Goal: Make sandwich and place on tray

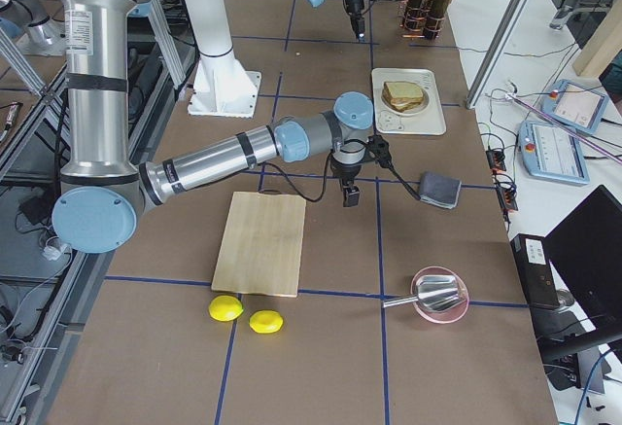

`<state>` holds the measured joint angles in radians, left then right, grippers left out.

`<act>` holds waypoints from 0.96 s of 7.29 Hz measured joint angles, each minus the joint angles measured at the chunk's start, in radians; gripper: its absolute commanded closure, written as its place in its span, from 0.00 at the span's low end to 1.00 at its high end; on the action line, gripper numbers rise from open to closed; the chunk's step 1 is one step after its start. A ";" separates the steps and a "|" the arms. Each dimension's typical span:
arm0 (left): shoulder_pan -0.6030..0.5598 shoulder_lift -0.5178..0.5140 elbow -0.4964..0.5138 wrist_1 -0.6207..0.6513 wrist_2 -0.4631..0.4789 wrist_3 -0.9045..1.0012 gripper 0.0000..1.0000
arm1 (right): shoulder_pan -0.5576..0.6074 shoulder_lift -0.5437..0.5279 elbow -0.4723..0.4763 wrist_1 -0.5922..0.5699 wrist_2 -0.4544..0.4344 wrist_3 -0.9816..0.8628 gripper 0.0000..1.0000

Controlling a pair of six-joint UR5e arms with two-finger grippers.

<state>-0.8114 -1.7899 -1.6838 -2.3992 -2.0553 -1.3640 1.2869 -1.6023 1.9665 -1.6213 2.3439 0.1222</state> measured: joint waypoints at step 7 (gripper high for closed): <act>-0.558 0.471 -0.084 0.235 -0.341 1.144 0.43 | 0.215 -0.036 -0.009 -0.217 0.005 -0.150 0.00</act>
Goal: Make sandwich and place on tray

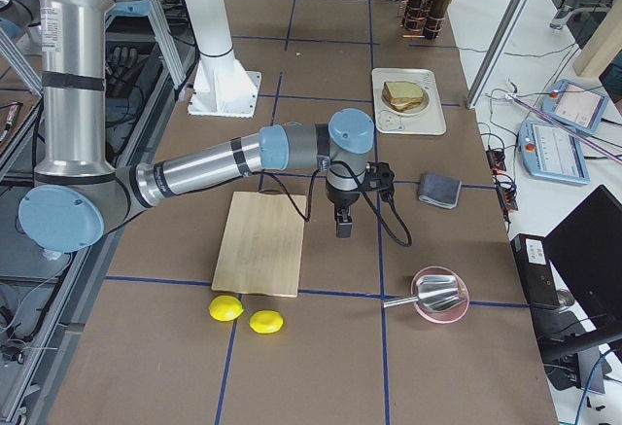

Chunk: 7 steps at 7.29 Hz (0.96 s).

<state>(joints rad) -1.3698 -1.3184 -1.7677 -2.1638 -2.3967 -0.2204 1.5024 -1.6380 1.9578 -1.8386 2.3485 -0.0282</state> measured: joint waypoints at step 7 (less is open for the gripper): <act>-0.101 0.031 -0.027 0.312 -0.064 0.259 0.00 | 0.027 -0.011 0.004 -0.036 0.014 -0.049 0.00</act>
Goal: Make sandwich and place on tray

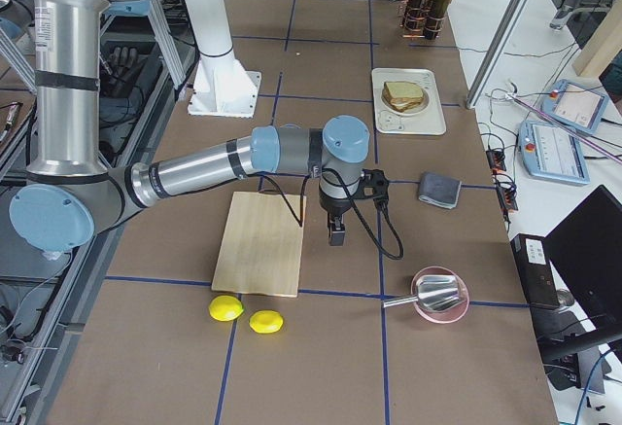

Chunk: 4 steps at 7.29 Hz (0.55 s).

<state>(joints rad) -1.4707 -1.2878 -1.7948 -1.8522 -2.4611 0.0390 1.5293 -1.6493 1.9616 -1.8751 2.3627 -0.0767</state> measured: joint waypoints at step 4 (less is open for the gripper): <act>0.001 -0.014 0.004 0.012 0.005 0.002 0.00 | 0.000 -0.003 0.007 0.006 0.003 0.000 0.00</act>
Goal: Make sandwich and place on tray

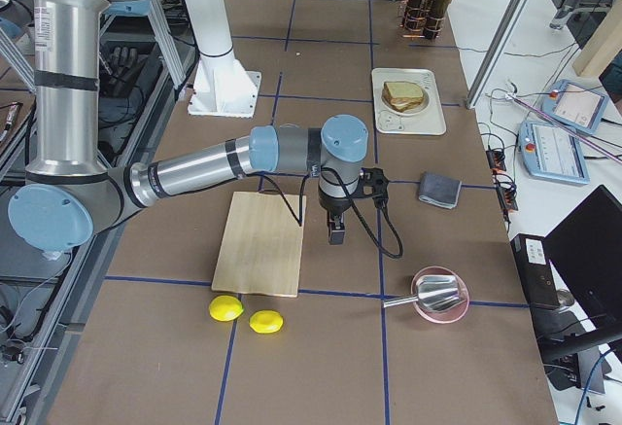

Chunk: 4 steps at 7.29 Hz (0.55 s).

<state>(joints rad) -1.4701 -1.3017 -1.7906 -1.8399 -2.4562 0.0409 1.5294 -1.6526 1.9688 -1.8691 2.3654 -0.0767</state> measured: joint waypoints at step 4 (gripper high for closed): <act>0.006 0.002 0.000 0.037 0.001 0.004 0.00 | 0.000 0.001 -0.002 0.000 0.000 0.001 0.00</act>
<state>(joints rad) -1.4639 -1.2997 -1.7903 -1.8033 -2.4549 0.0444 1.5294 -1.6511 1.9669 -1.8687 2.3654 -0.0761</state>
